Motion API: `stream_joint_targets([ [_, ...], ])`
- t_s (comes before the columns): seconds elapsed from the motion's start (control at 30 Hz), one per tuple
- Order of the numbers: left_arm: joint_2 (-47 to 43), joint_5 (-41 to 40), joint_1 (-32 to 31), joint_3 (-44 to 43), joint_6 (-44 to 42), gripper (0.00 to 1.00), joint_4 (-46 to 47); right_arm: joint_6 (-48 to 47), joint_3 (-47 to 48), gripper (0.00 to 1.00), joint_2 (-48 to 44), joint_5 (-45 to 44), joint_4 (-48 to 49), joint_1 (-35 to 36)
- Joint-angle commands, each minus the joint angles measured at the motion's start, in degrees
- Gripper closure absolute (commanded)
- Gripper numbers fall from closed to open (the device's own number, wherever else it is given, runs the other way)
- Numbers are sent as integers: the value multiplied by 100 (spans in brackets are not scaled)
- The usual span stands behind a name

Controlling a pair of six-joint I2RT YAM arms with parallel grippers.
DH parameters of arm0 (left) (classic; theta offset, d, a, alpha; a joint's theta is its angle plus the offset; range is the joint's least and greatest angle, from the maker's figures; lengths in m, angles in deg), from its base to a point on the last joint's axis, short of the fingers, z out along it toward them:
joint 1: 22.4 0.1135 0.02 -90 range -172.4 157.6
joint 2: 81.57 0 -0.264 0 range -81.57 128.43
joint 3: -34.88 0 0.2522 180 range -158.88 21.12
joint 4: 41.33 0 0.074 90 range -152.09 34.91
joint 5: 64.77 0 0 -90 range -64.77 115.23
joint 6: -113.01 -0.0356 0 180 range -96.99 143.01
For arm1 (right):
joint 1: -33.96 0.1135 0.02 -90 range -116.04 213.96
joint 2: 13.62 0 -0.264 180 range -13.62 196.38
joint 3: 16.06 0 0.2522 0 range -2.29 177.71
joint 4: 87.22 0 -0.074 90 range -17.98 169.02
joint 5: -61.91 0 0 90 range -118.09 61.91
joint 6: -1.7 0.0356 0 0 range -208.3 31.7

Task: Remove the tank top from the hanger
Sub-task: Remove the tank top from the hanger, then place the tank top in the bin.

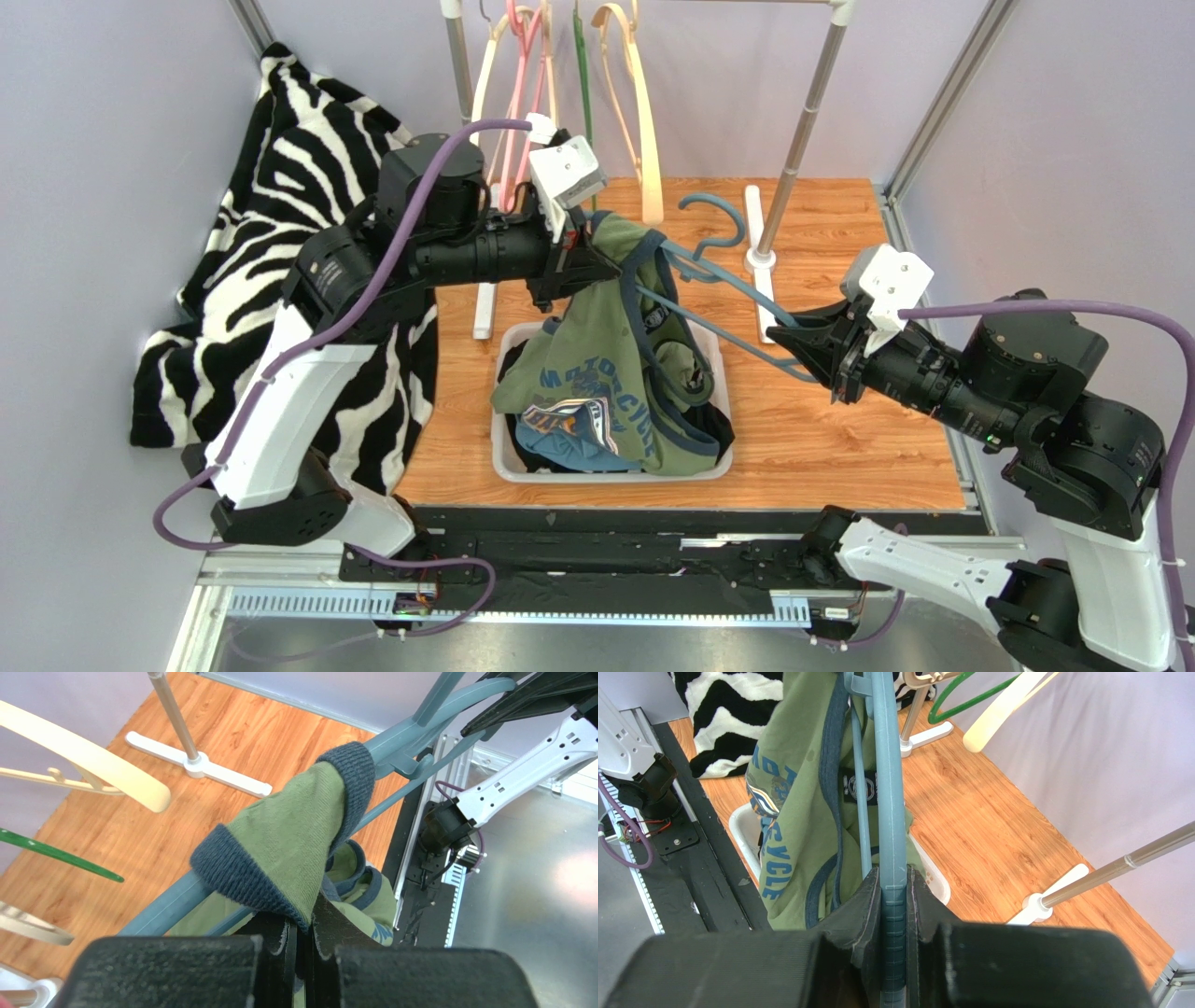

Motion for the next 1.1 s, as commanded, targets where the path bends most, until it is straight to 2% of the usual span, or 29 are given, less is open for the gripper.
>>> stream_joint_targets([
  [0.0,-444,-139,1,-315,-276,100,109,-29,-47,100,-148,-201,353,26],
  [0.1,-585,-377,1,-228,-372,94,91,-11,-91,100,-201,-228,335,35],
  [0.4,-875,-1070,89,-8,-601,96,73,15,-13,100,-341,-333,151,26],
  [0.47,-910,-1667,168,-8,-645,100,204,50,49,100,-368,-325,-6,35],
  [0.57,-972,-2564,431,10,-628,100,406,199,163,100,-569,-290,-226,26],
  [0.77,-999,-2961,494,71,-610,100,512,507,444,100,-1009,62,-858,26],
  [0.9,-954,-2216,494,71,-637,100,373,753,454,100,-1255,-253,-1089,9],
  [0.93,-954,-1727,485,89,-619,100,329,771,436,100,-1316,-332,-1089,-9],
  [1.07,-884,-634,433,28,-610,100,109,806,427,100,-1519,-728,-966,-27],
])
